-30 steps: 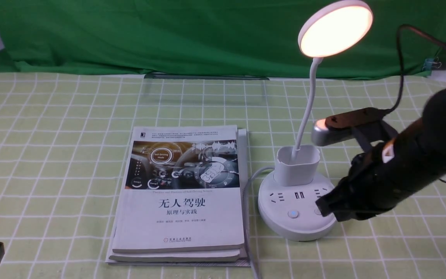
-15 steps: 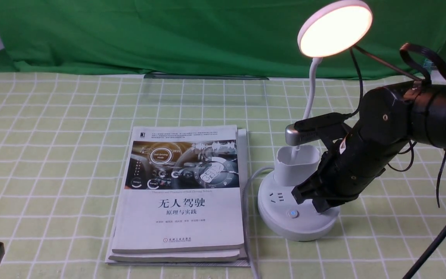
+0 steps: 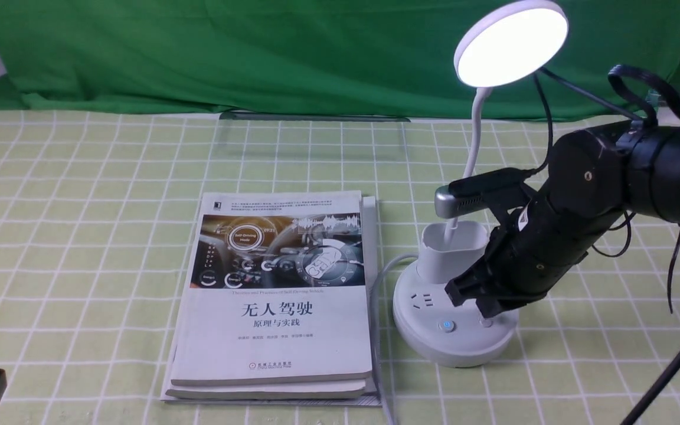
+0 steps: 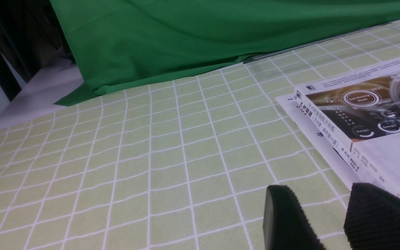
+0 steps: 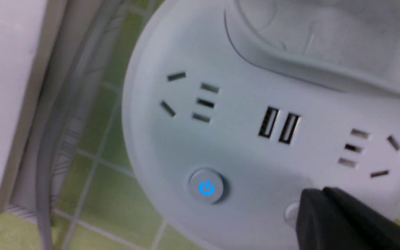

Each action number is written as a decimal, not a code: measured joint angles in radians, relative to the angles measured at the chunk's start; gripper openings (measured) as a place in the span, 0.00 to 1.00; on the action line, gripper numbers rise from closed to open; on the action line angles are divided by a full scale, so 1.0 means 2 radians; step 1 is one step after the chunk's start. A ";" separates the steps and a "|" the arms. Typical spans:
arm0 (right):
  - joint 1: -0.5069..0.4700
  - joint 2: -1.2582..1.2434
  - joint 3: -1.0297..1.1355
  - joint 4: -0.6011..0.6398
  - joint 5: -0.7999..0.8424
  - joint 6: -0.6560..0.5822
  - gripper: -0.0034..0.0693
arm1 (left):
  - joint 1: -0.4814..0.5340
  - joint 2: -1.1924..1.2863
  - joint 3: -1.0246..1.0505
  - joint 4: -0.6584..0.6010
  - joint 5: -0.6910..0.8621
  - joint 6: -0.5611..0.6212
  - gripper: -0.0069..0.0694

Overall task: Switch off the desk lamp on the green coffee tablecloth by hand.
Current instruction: 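Press the power button on the lamp base to turn the lamp off with the right gripper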

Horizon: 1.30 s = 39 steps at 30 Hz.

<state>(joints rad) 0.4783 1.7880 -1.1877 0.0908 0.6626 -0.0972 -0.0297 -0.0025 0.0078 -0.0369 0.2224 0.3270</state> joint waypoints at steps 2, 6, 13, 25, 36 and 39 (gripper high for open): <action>0.000 -0.019 0.000 0.000 -0.002 0.000 0.11 | 0.000 0.000 0.000 0.000 0.000 0.000 0.41; 0.000 -0.025 0.000 0.000 -0.002 0.000 0.11 | 0.000 0.000 0.000 0.000 0.000 0.000 0.41; 0.008 0.012 0.000 0.001 -0.002 -0.002 0.11 | 0.000 0.000 0.000 0.000 0.000 0.000 0.41; 0.008 0.018 -0.001 0.001 0.004 -0.004 0.11 | 0.000 0.000 0.000 0.000 0.000 0.000 0.41; 0.008 -0.018 0.000 -0.007 0.005 -0.003 0.11 | 0.000 0.000 0.000 0.000 0.000 0.000 0.41; 0.008 0.003 0.000 -0.007 -0.003 -0.003 0.11 | 0.000 0.000 0.000 0.000 0.000 0.000 0.41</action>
<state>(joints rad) 0.4950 1.7946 -1.1882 0.0759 0.6575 -0.1041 -0.0297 -0.0025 0.0078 -0.0369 0.2224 0.3270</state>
